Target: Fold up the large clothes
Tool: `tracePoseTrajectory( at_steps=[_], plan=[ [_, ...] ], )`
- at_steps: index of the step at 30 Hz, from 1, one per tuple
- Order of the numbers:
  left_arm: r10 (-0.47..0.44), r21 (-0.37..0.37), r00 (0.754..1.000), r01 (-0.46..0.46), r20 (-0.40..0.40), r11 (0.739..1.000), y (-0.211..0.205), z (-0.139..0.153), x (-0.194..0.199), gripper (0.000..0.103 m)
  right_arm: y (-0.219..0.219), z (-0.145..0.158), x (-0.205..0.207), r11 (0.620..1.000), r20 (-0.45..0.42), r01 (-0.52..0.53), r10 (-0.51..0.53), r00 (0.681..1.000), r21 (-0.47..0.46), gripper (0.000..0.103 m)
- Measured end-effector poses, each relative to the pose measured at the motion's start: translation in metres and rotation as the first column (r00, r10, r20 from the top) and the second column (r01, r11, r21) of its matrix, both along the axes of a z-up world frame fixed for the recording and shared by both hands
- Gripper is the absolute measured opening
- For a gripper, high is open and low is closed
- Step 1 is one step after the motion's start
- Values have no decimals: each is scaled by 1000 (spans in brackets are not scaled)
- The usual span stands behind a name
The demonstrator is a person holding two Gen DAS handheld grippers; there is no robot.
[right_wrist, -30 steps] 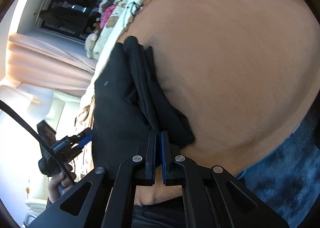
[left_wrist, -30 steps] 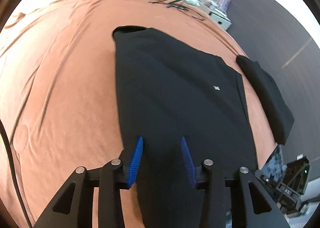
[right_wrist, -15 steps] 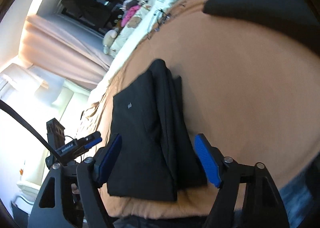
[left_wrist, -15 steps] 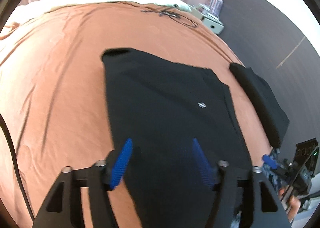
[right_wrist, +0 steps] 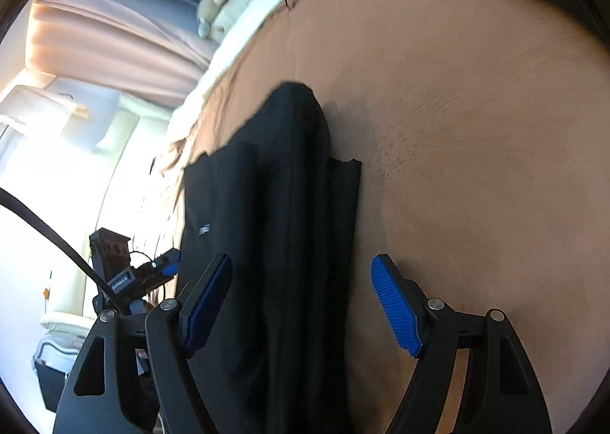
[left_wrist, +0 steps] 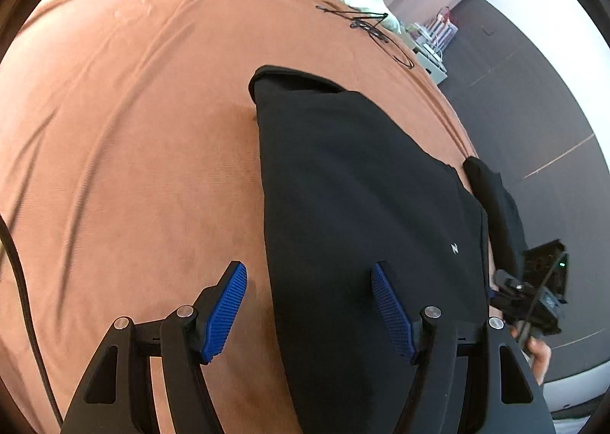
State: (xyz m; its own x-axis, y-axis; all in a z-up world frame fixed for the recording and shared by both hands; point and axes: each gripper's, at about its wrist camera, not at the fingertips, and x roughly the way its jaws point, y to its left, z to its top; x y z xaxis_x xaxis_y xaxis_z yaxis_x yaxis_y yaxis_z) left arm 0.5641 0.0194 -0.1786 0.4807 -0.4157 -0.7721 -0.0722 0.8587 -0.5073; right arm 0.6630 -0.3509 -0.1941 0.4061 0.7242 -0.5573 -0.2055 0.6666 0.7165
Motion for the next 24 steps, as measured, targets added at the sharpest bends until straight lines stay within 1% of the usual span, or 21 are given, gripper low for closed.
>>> tracePoseTrajectory(
  at_steps=[1, 3, 8, 10, 12, 16, 21, 22, 24],
  plan=[
    [3, -11, 1000, -3, -6, 1000, 0, -4, 3, 70, 1, -3, 9, 1000, -18, -4, 4, 1000, -2, 74],
    [4, -33, 1000, -5, -13, 999, 1, -9, 5, 70, 4, -6, 23, 998, -39, -39, 40, 998, 41, 74],
    [1, -78, 1000, -3, -28, 997, -4, -16, 14, 70, 12, -7, 43, 990, -56, -100, 106, 993, 98, 74],
    [-1, -86, 999, -2, -34, 996, -7, -17, 14, 70, 15, -9, 51, 986, -67, -117, 125, 990, 119, 74],
    [0, -69, 999, -3, -42, 998, -11, -17, 15, 70, 23, -8, 58, 981, -68, -143, 153, 986, 128, 74],
    [13, -52, 998, -16, -57, 999, -16, -18, 17, 70, 36, -4, 64, 983, -54, -169, 174, 983, 77, 74],
    [23, -23, 998, -25, -63, 999, -20, -17, 17, 70, 38, -3, 64, 982, -39, -189, 190, 981, 22, 74],
    [24, -19, 998, -25, -63, 999, -21, -17, 16, 70, 39, -1, 64, 983, -34, -186, 186, 982, 12, 72],
    [25, -26, 997, -27, -67, 999, -22, -18, 19, 70, 41, 2, 61, 983, -23, -179, 178, 984, -28, 51]
  ],
)
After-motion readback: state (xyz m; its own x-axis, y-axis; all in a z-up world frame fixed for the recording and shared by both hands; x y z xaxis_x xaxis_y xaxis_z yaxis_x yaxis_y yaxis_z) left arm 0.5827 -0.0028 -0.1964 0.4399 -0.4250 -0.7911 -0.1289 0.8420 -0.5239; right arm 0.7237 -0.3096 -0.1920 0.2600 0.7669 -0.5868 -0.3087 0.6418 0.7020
